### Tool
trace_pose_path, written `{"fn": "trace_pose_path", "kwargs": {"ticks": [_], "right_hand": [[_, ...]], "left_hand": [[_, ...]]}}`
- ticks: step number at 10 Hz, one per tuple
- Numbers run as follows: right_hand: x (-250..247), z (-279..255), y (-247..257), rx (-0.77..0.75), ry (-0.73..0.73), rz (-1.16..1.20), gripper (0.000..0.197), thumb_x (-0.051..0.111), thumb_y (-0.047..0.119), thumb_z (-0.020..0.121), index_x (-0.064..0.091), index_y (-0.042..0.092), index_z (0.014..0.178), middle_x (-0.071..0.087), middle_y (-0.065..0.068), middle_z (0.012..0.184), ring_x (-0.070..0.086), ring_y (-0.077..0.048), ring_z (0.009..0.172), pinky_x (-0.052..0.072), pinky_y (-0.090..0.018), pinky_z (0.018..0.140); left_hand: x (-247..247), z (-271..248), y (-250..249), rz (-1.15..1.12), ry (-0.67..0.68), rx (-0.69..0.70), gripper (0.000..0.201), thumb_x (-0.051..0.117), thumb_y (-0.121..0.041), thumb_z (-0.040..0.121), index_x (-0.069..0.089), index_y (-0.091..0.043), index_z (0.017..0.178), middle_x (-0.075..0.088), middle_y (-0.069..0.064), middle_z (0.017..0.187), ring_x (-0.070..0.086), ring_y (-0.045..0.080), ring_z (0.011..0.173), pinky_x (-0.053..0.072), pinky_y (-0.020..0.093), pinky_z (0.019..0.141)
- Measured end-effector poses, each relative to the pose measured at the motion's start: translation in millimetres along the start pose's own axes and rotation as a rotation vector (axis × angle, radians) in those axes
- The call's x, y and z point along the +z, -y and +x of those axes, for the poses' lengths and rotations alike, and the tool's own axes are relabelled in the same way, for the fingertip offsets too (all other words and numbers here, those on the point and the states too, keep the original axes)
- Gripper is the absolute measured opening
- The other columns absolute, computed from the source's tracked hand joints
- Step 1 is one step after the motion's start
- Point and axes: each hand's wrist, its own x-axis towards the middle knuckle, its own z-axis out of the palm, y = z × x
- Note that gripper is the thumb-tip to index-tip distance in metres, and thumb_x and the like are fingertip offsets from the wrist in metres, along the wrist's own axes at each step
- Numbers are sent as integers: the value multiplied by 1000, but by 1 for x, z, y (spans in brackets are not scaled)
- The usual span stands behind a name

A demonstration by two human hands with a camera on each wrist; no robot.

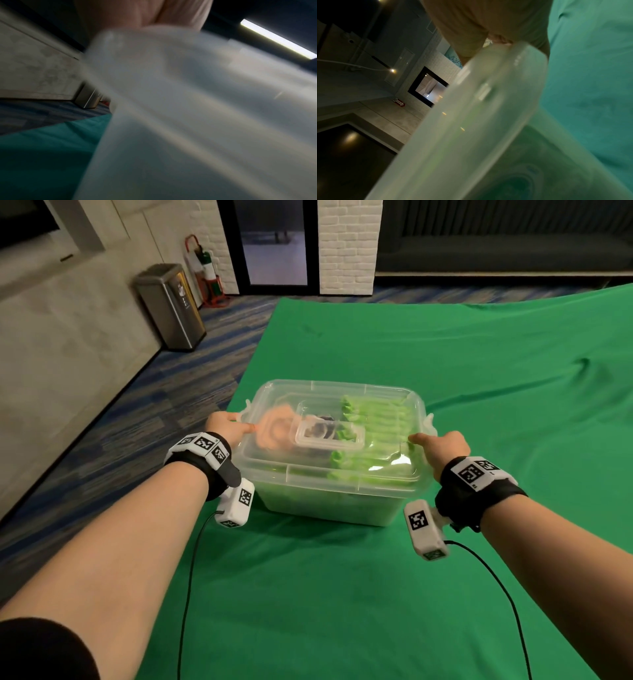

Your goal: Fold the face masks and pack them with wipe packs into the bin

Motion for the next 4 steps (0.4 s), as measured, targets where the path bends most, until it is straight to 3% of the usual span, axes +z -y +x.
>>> {"fn": "trace_pose_path", "kwargs": {"ticks": [1,2,3,4], "right_hand": [[-2,1,3,-35,30,-73,38,67,33,81,56,0,96,60,-14,89,62,-32,84,54,-43,80],[-7,0,10,-59,124,-209,42,64,35,84,57,-4,99,59,-13,82,59,-28,72,51,-34,62],[-12,-1,18,-92,173,-341,48,61,37,87,56,-6,109,57,-15,90,56,-28,80,47,-35,69],[-25,-12,33,-283,53,-380,58,58,40,88,46,-4,125,57,-20,116,54,-32,105,42,-33,81]], "left_hand": [[1,-4,-4,61,1,56,30,73,-15,77,70,-4,104,69,17,102,64,33,96,51,38,89],[-1,-11,-7,143,15,86,28,68,-17,83,68,-3,107,67,16,103,62,33,97,45,30,79],[-4,-14,-5,187,8,98,23,58,-24,89,68,-6,97,65,17,98,60,34,96,43,34,80],[-23,-27,18,305,-57,-24,42,44,-31,97,66,4,92,60,27,97,56,39,100,39,37,84]]}}
